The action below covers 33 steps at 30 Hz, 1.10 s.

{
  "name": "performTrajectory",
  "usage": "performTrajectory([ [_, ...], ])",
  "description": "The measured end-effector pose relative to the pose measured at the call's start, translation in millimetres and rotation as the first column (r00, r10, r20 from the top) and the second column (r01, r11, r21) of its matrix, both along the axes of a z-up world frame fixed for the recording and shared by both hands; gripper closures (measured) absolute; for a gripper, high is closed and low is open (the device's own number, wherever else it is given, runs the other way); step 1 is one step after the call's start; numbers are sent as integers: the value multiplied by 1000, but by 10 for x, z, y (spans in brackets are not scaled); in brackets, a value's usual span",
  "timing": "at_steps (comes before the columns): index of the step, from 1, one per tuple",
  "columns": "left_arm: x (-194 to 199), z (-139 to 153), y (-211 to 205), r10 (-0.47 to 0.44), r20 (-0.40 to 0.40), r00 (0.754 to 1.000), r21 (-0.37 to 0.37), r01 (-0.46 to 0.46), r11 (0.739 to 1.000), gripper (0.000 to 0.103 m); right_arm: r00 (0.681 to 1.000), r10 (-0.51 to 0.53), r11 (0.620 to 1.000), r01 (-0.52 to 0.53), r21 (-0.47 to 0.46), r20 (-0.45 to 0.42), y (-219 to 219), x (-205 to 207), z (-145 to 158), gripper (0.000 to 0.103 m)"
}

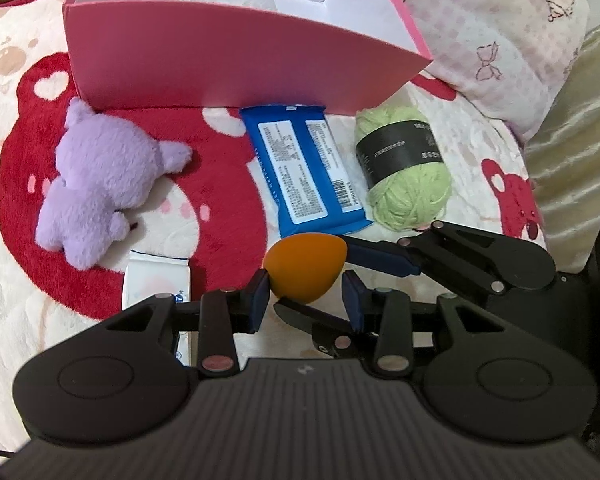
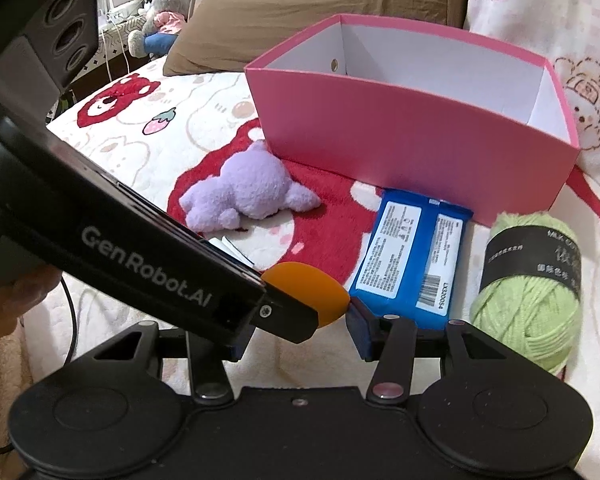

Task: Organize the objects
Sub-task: 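Close the left gripper on the orange makeup sponge, then carry the orange sponge with the left gripper over the pink box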

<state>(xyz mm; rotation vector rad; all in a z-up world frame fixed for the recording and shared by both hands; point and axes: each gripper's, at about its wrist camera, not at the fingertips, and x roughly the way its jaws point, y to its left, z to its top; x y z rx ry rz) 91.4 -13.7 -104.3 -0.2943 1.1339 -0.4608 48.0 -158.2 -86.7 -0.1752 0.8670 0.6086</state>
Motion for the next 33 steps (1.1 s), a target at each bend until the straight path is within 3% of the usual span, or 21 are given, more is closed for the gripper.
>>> performTrajectory([
  [16,-38,215,-16,-52,58,997,-36,54,998,65,998,3,1000,-3,6,61,-93,-9,201,45],
  [33,-65,523,84,-38,138,990,-71,48,996,63,986,44,999,-41,-22,163,-60,-33,505,43],
])
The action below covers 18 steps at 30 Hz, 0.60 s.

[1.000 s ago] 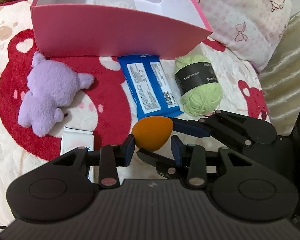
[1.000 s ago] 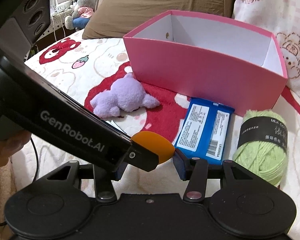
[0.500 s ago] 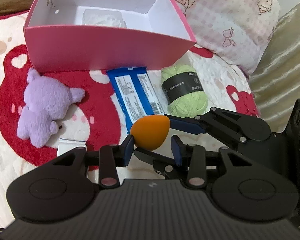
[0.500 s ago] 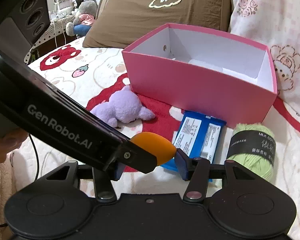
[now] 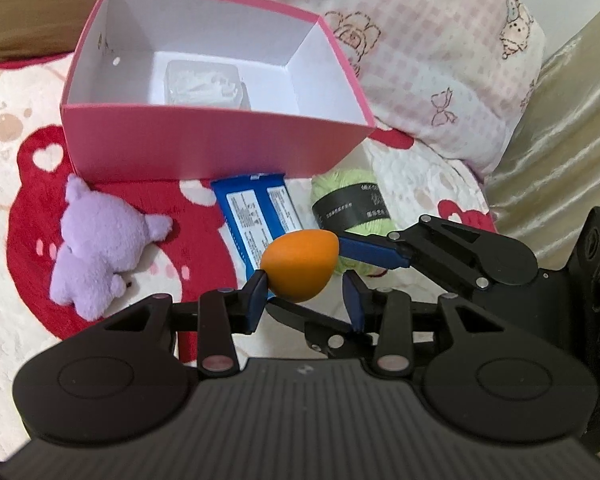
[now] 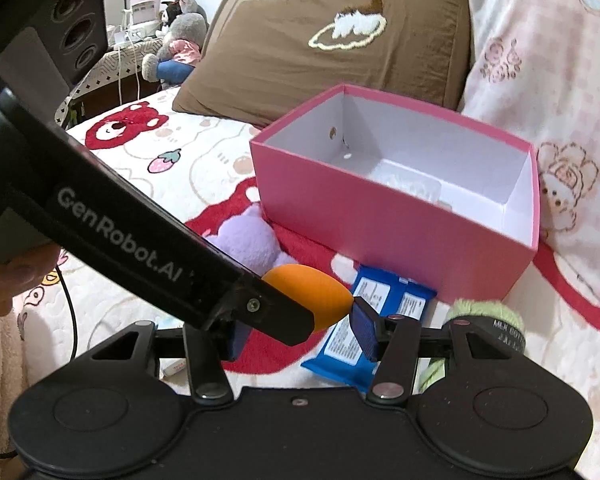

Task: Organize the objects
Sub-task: 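Carry the orange sponge with the left gripper over the pink box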

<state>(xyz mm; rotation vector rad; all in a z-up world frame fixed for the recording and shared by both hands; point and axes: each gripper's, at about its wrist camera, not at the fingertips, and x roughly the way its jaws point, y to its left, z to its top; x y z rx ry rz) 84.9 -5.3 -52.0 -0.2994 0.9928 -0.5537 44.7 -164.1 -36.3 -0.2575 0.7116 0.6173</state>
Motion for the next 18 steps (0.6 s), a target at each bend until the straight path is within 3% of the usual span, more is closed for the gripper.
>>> performTrajectory([
  [8,-22,142,-18,-3,41,999,27,2,1000,62,998,27,999,-26,-22,55,60,-26,130,39],
  [18,245,400,82,40,42,998,-40,-39,998,63,999,2,1000,-3,9,53,19,165,350,38],
])
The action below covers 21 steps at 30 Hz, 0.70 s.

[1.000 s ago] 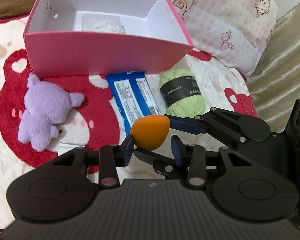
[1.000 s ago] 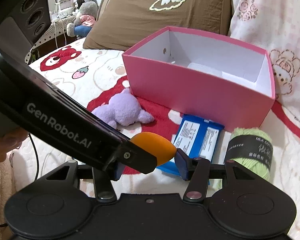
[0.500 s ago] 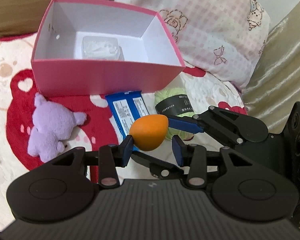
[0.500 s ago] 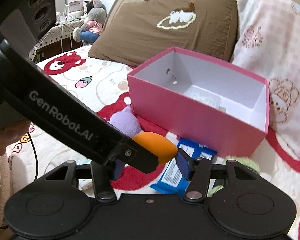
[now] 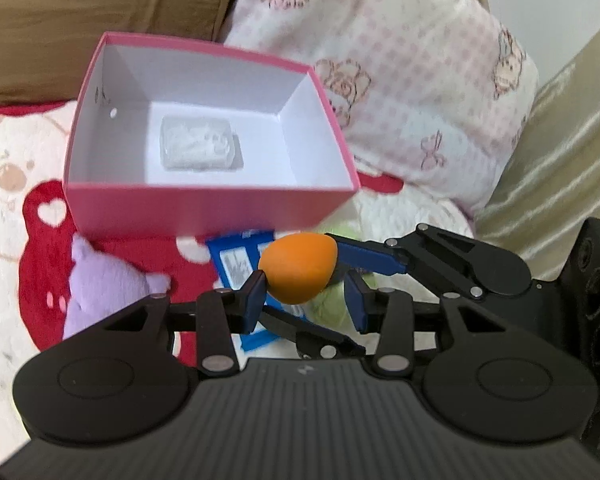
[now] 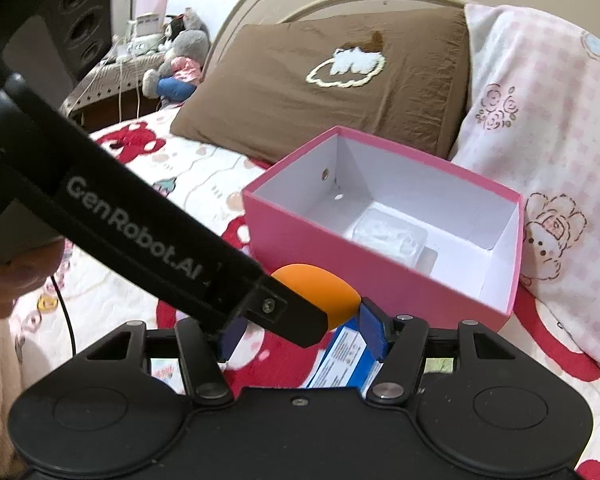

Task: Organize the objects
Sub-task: 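Carry the orange sponge with the left gripper over the pink box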

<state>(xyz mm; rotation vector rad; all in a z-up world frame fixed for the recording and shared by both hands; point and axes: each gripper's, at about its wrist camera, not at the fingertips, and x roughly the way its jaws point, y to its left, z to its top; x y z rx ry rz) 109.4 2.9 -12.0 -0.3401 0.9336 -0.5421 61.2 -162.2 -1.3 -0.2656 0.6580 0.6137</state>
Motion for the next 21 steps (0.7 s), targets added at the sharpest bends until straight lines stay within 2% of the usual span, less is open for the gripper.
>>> performTrajectory([
  [10,487,228,94,39,-45,998,-24,-40,999,64,1000,30,999,-30,36,7,20,455,338,43],
  [14,737,310,138,58,-48,997,-9,-58,998,63,998,60,998,-60,12,-2,68,740,471,44],
  [18,990,367,186,75,-38,996,-3,-76,997,63,997,61,998,-60,16,-39,65,1063,506,48],
  [21,1213,359,225,92,-41,995,3,-92,996,64,993,50,996,-42,80,-104,1,1348,484,49],
])
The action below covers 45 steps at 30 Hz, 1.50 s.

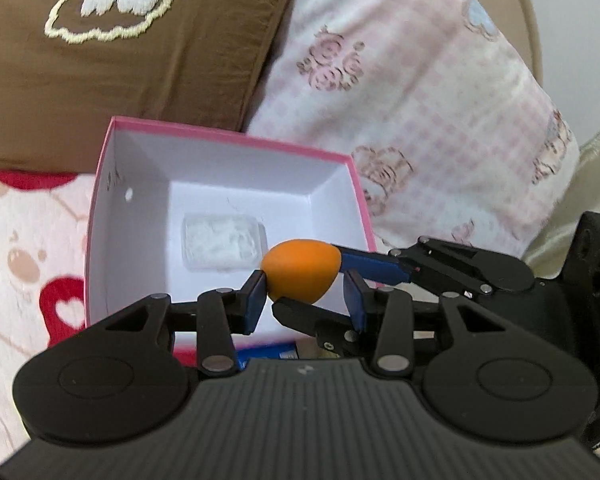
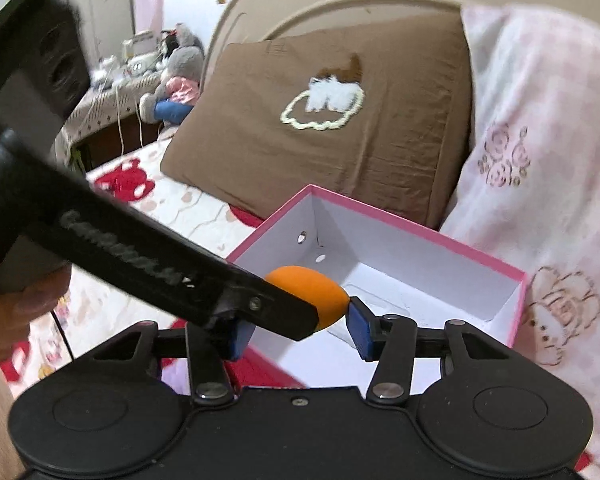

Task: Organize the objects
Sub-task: 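Carry the orange sponge with the left gripper over the pink box, then open the left gripper to drop the sponge into the box, withdraw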

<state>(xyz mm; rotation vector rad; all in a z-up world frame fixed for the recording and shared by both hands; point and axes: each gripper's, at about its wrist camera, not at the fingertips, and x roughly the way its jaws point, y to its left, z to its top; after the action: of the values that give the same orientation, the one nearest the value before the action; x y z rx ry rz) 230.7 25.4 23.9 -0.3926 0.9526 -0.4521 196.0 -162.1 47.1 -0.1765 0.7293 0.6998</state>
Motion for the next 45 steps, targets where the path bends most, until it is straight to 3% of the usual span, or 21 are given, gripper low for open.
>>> performTrajectory([
  [8,609,-214,-149,25,-4,1000,59,-25,998,64,988,-67,991,83,105,-142,-95,715,-219,50],
  [16,1029,-552,-321,94,-29,995,73,-92,993,64,939,-150,978,187,96,-308,-22,1330,-649,50],
  [25,1297,-891,-249,126,-78,989,95,-118,988,65,926,-173,980,196,36,-334,152,1645,-954,50],
  [29,1411,-1024,-252,142,-104,984,112,-130,985,65,902,-194,972,230,50,-387,179,1777,-1134,50],
  [38,1546,-1180,-257,152,-157,976,120,-134,984,65,917,-172,984,174,-28,-361,285,1847,-1299,49],
  [45,1497,-1092,-273,173,-119,978,169,-151,974,65,920,-173,985,163,-60,-352,295,1910,-1285,47],
])
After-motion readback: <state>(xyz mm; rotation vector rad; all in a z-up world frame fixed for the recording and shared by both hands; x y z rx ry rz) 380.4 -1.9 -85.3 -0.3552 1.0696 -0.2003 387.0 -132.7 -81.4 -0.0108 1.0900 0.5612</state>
